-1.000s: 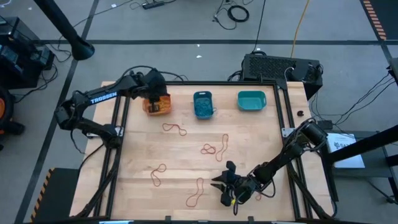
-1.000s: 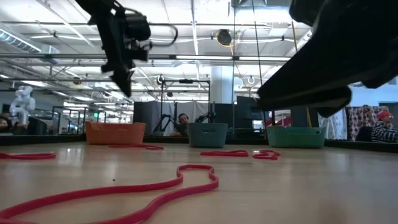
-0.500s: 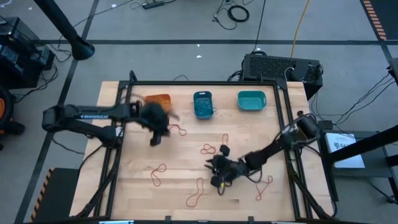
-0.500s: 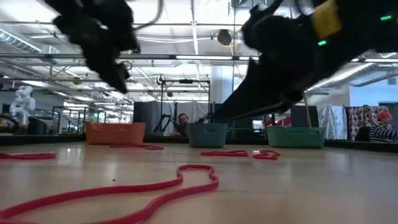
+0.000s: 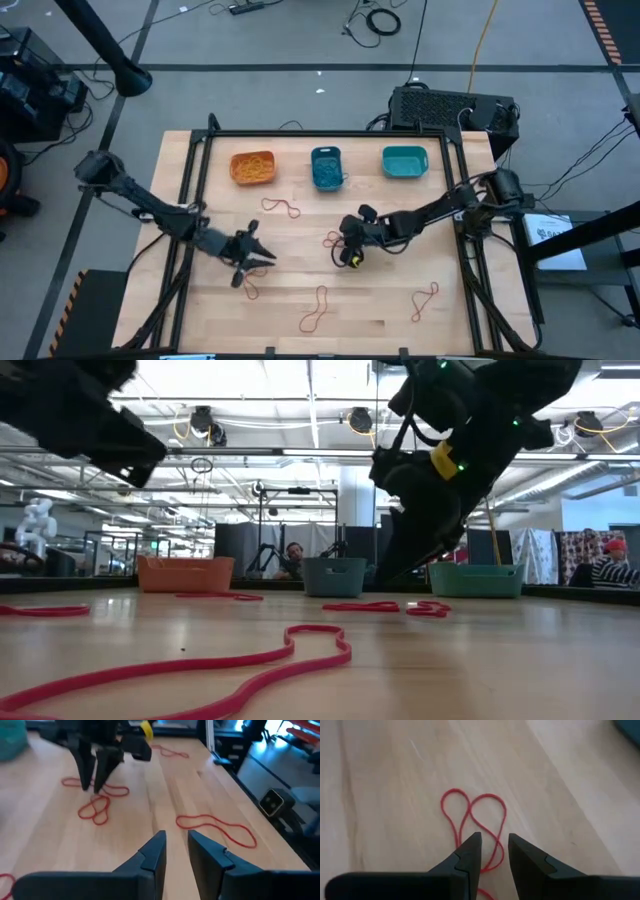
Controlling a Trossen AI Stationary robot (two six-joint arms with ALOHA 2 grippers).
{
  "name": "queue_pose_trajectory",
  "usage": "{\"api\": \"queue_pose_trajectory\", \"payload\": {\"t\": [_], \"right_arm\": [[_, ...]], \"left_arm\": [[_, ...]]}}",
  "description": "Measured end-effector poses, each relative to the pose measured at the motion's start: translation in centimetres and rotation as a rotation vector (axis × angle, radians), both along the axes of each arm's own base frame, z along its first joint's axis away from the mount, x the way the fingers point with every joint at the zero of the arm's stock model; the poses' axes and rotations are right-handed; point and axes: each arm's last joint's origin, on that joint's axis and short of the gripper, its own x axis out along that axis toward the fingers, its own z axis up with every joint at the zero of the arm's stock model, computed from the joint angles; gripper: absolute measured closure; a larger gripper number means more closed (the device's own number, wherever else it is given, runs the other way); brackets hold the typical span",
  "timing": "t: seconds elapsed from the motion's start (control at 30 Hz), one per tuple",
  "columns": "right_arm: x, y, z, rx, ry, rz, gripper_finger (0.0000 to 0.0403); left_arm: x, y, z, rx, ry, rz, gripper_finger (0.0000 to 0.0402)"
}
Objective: Sort rubber bands into baskets
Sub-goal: Put the red rubber band into the green bin
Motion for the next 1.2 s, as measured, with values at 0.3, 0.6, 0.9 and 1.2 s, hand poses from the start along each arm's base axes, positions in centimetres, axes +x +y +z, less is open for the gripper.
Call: {"api": "queue_pose_trajectory", "payload": {"t": [0.3,0.6,0.9,1.2], "right_arm": [[-0.1,-0.2,-0.5,-0.031,0.048,0.049,0.0312],[0.3,-0.1,-2.3,-0.038,0.083,0.058,0.0312],[0.8,0.0,-2.7,-0.014,0.067,0.097,0.0388],[1.6,0.0,2.6,-0.107,0.215,0.035,0.0402]], "left_arm": [[-0.7,-1.8,-3.1,0.123,0.024,0.203,0.0315],[-0.6,-1.5,-4.4,0.317,0.062,0.238,0.0315],[-2.1,-0.4,-2.4,0.48,0.04,0.292,0.0315],[-3.6,0.5,-1.1,0.413,0.037,0.336,0.0315]]}}
